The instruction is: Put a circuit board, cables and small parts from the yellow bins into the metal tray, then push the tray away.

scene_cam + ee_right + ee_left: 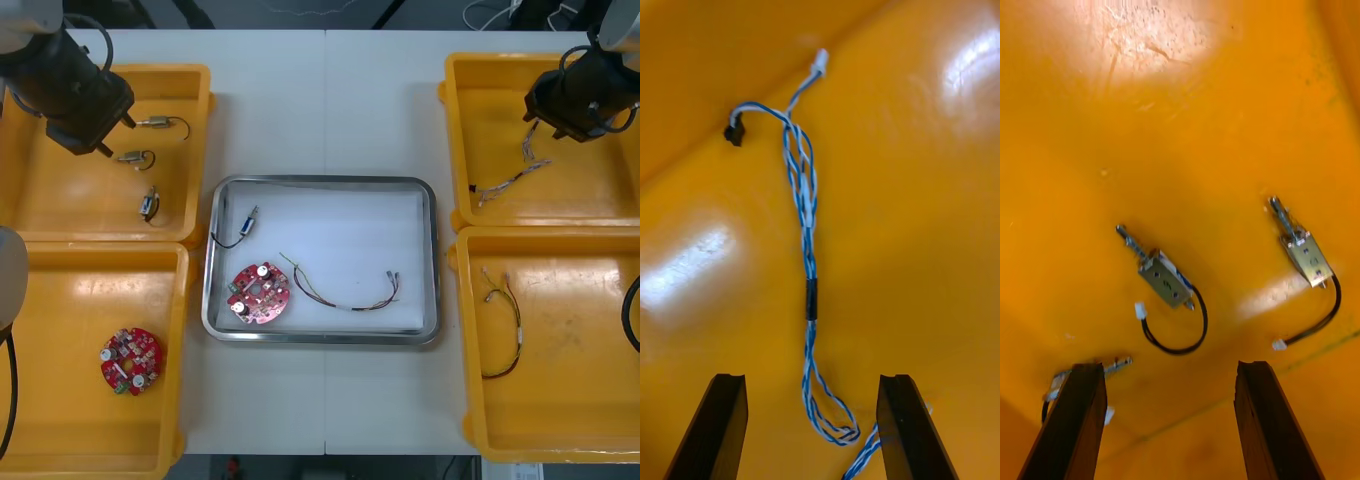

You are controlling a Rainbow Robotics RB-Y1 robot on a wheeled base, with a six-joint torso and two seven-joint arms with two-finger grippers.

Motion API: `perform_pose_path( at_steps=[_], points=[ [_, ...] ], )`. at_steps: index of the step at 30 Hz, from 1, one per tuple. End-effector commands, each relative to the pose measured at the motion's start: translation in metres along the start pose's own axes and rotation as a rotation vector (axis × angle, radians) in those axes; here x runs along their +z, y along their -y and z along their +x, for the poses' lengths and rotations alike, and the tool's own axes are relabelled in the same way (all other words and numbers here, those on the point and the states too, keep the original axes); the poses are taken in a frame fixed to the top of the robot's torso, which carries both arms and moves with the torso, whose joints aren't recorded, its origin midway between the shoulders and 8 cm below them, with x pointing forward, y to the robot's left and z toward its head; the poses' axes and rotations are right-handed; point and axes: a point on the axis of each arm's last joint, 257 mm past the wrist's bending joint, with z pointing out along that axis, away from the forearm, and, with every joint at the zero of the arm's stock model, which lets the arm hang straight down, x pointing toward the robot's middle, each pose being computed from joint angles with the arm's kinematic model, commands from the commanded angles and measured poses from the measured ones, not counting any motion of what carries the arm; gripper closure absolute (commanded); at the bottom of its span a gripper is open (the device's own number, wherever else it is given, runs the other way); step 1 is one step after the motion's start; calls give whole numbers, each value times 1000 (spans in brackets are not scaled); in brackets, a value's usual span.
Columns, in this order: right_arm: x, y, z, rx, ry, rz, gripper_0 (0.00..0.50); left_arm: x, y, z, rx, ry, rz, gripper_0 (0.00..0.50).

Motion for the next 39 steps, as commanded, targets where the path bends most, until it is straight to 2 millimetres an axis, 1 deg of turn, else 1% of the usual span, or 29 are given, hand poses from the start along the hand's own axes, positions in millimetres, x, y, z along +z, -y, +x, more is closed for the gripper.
perform_pose_path(
  at_steps=[1, 2, 7, 9, 11, 16, 19, 22, 25, 26, 27, 28, 29, 31, 35, 39],
  points=[
    [-17, -38, -15, 7, 38, -62, 0, -12, 17, -30, -72, 64, 51, 0],
    [-16, -40, -14, 6, 37, -64, 0, -7, 16, -30, -73, 69, 48, 0],
    [-1, -39, -4, -1, 35, -61, 0, 6, 16, -31, -76, 87, 45, 0],
    [7, -39, 0, -5, 38, -59, 0, 9, 23, -30, -79, 94, 67, 0],
    [8, -39, 0, -12, 42, -54, 0, 10, 25, -31, -85, 99, 76, 0],
    [16, -39, 9, -21, 31, -46, 0, 23, 34, -28, -94, 106, 111, 0],
    [19, -37, 14, -32, 24, -36, 0, 33, 35, -26, -91, 111, 116, 0],
    [26, -28, 23, -38, 3, -16, 0, 47, 31, -22, -74, 116, 103, 0],
    [28, -24, 26, -40, -7, -8, 0, 53, 28, -16, -50, 118, 81, 0],
    [30, -23, 29, -41, -11, -6, 39, 54, 28, -13, -44, 117, 76, 0],
    [31, -22, 30, -40, -13, -5, 175, 56, 27, -11, -42, 113, 72, 0],
    [32, -19, 31, -41, -15, -1, 378, 57, 28, -9, -43, 107, 74, 0],
    [34, -18, 33, -43, -18, 1, 429, 57, 28, -9, -44, 106, 75, 0],
    [36, -15, 35, -49, -23, 5, 500, 57, 30, -5, -46, 95, 82, 0],
    [35, -13, 34, -56, -20, 10, 500, 58, 31, -2, -48, 84, 83, 0],
    [33, -7, 32, -57, -24, 24, 500, 59, 27, 1, -45, 73, 71, 0]
  ],
)
